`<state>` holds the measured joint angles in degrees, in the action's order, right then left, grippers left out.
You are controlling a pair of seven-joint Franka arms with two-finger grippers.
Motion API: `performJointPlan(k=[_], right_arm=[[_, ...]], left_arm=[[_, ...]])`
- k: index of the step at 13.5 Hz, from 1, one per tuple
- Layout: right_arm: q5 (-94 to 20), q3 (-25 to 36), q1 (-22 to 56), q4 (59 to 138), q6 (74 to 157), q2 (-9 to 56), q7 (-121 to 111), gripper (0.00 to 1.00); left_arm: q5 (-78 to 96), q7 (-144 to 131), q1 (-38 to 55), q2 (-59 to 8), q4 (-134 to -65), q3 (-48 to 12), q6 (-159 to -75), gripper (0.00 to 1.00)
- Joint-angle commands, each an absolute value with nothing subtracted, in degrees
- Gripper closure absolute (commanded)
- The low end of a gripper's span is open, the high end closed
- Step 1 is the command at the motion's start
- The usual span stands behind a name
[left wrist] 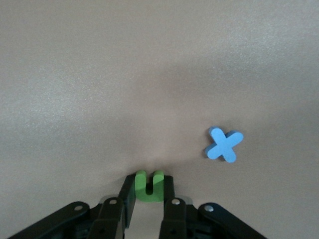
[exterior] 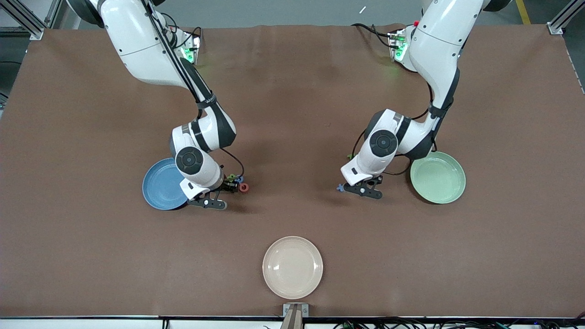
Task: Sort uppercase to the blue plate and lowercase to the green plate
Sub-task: 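Grasp the green N and green u with the right and left grippers, then place the N in the blue plate while the left gripper places u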
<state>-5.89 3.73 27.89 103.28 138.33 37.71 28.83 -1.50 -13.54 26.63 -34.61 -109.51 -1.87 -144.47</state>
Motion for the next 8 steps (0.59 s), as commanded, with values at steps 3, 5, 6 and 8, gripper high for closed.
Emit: performJointPlan(k=[3, 5, 6, 8], right_arm=[[-6.94, 4.13, 29.18, 104.41, 138.43, 36.91, 30.40, 0.40], [-6.94, 4.13, 29.71, 104.76, 138.08, 36.83, 30.50, 0.40], [-6.94, 4.13, 29.71, 104.85, 137.90, 36.83, 30.50, 0.40], [-6.94, 4.13, 29.71, 104.85, 137.46, 36.74, 30.59, 0.49]], left_arm=[[-2.55, -9.59, 23.48, -28.41, -109.51, -2.46, -135.12, 0.99], [-2.37, -5.56, 21.19, -24.80, -109.86, -2.55, -129.40, 0.99], [-2.29, -3.45, 19.70, -23.31, -110.47, -2.55, -127.20, 0.99], [-2.29, 0.95, 16.45, -20.23, -112.66, -2.46, -123.85, 0.99]])
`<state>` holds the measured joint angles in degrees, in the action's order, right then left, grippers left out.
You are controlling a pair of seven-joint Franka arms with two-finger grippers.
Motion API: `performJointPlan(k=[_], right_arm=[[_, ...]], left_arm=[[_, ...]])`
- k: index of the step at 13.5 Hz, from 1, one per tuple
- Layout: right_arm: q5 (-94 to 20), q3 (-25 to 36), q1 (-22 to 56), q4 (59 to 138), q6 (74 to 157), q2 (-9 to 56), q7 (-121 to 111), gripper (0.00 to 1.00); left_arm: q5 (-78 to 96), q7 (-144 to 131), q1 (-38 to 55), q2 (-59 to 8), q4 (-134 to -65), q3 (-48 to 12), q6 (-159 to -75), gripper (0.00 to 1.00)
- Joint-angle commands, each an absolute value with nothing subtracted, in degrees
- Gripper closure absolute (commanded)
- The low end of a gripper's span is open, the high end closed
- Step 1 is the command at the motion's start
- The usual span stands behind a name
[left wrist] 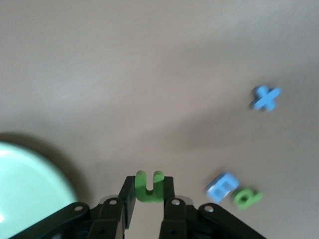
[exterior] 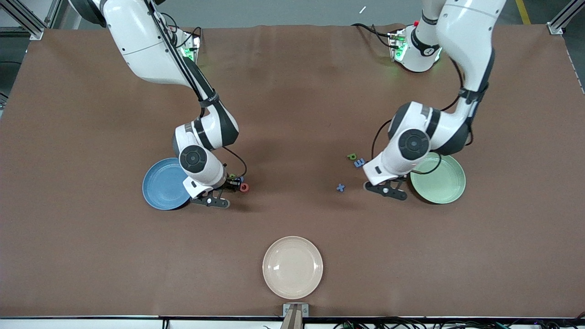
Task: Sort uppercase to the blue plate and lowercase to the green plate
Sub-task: 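Place the N in the blue plate while the left gripper places u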
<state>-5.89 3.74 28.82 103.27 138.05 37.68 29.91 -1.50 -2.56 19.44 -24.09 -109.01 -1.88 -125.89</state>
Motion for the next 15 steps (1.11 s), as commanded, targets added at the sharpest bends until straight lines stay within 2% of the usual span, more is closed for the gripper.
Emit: performJointPlan(k=[1, 2, 4, 5, 7, 11, 15], right_arm=[[-6.94, 4.13, 29.62, 104.85, 137.37, 36.83, 30.59, 0.60], [-6.94, 4.13, 29.62, 104.85, 137.11, 36.74, 30.59, 0.68], [-6.94, 4.13, 29.27, 104.77, 136.94, 36.74, 30.67, 0.95], [-6.94, 4.22, 28.92, 104.42, 136.24, 36.65, 30.50, 1.00], [-6.07, 4.48, 27.87, 102.67, 132.22, 35.86, 29.36, 1.00], [-6.06, 4.48, 21.11, 97.30, 117.80, 32.09, 19.27, 1.00], [-6.06, 4.48, 13.73, 100.44, 117.32, 29.71, 6.18, 1.00]], left_arm=[[-2.29, 3.05, 14.52, -18.91, -114.42, -2.46, -123.58, 0.99], [-2.37, 5.77, 12.24, -17.94, -115.91, -2.46, -123.57, 0.99], [-2.46, 9.74, 8.28, -17.23, -118.03, -2.46, -124.10, 0.99], [-2.46, 11.41, 6.35, -17.23, -118.56, -2.46, -124.36, 0.99], [-2.55, 13.09, 3.62, -18.19, -118.74, -2.37, -126.64, 0.99], [-2.64, 14.94, 1.41, -21.70, -120.76, -2.11, -134.90, 0.99], [-6.84, 14.94, -0.35, -22.67, -124.62, -2.20, -140.10, 0.99]])
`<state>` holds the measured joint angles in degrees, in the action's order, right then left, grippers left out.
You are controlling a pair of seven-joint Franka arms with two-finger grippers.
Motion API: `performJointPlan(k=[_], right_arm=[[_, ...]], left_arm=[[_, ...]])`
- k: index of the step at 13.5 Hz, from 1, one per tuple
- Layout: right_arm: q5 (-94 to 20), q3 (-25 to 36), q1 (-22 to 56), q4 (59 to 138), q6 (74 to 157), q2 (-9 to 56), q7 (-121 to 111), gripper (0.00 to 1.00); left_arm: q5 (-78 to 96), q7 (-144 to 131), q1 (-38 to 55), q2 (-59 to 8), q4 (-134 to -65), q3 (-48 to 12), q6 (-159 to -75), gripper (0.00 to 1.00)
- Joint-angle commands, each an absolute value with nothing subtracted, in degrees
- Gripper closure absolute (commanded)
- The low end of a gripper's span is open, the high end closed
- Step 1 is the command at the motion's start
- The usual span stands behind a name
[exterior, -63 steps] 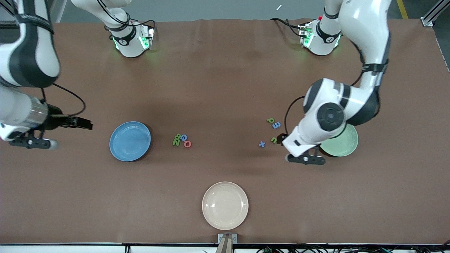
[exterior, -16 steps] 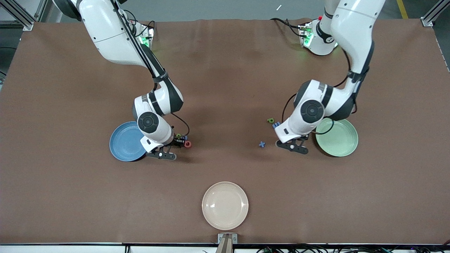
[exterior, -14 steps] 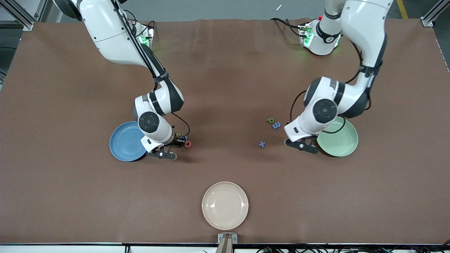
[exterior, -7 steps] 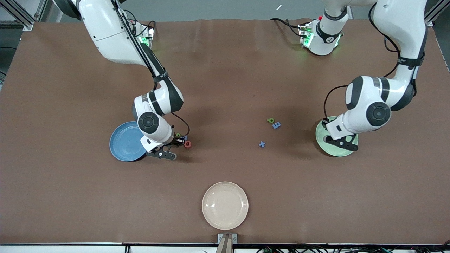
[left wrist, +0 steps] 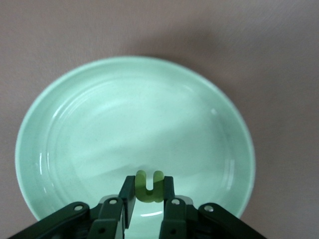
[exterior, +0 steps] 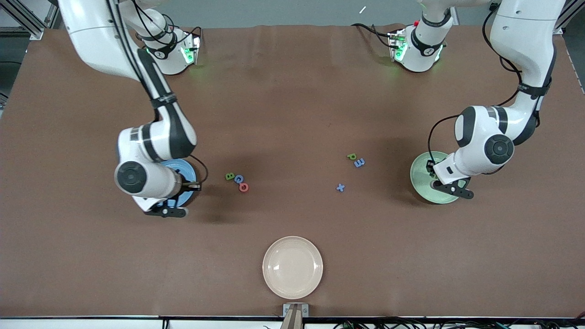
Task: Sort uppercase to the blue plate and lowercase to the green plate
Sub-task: 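Place the N in the blue plate while the left gripper places u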
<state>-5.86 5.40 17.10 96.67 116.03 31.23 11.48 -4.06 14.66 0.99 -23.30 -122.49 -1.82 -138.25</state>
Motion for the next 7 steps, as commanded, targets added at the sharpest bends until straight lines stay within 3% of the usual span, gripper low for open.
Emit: performJointPlan(k=[1, 5, 7], right_arm=[[-6.06, 4.48, 12.23, 103.07, 119.77, 29.27, 3.98, 1.00], [-6.06, 4.48, 9.85, 114.15, 131.11, 26.98, 0.79, 0.99], [-6.06, 4.48, 9.58, 115.22, 132.36, 27.16, 0.79, 0.92]], left_arm=[[-7.03, 14.94, -0.61, -22.59, -125.24, -2.20, -140.10, 0.99], [-7.12, 14.94, -0.62, -22.59, -126.03, -2.20, -140.10, 0.98], [-7.12, 14.94, -0.62, -22.41, -126.04, -2.20, -140.01, 0.89]])
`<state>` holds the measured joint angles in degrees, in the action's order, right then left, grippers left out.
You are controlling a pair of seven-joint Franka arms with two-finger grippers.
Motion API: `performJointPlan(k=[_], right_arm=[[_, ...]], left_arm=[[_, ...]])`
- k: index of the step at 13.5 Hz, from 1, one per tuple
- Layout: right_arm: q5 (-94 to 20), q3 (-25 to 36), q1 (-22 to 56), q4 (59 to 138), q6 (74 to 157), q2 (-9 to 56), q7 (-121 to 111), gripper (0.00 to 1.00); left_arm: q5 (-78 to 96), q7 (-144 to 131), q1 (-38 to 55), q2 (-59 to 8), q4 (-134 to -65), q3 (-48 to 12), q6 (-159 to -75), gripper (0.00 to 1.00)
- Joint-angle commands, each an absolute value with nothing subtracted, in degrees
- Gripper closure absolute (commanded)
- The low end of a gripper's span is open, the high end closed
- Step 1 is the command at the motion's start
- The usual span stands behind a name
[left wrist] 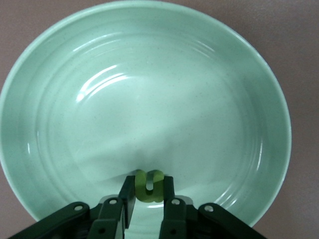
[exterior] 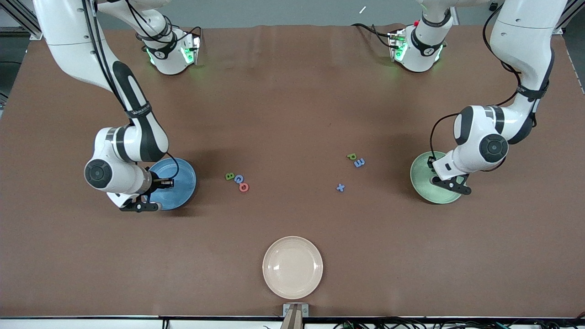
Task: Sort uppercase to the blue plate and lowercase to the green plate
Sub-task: 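Place the N in the blue plate while the left gripper places u, then grasp the green B and blue x with the right and left grippers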
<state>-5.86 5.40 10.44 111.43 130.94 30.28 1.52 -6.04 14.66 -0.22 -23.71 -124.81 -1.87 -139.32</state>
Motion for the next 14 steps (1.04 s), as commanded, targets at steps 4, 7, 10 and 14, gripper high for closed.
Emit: performJointPlan(k=[4, 7, 10, 14], right_arm=[[-6.15, 4.39, 9.49, 114.61, 130.27, 26.90, 1.31, 0.00], [-6.77, 3.87, 11.06, 107.87, 120.88, 26.89, 9.28, 0.00], [-6.86, 3.87, 16.16, 106.09, 121.28, 26.98, 20.27, 0.00], [-8.17, 3.96, 18.81, 105.91, 124.36, 27.25, 36.97, 0.00]], left_arm=[[-7.12, 17.13, -0.62, -21.27, -125.25, -2.28, -139.57, 0.08], [-6.94, 15.30, -0.17, -19.34, -122.79, -4.12, -135.81, 0.05], [-6.86, 5.93, 0.00, -19.51, -118.84, -8.95, -132.72, 0.01], [-7.12, -10.95, 3.06, -23.28, -113.04, -14.32, -132.71, 0.01]])
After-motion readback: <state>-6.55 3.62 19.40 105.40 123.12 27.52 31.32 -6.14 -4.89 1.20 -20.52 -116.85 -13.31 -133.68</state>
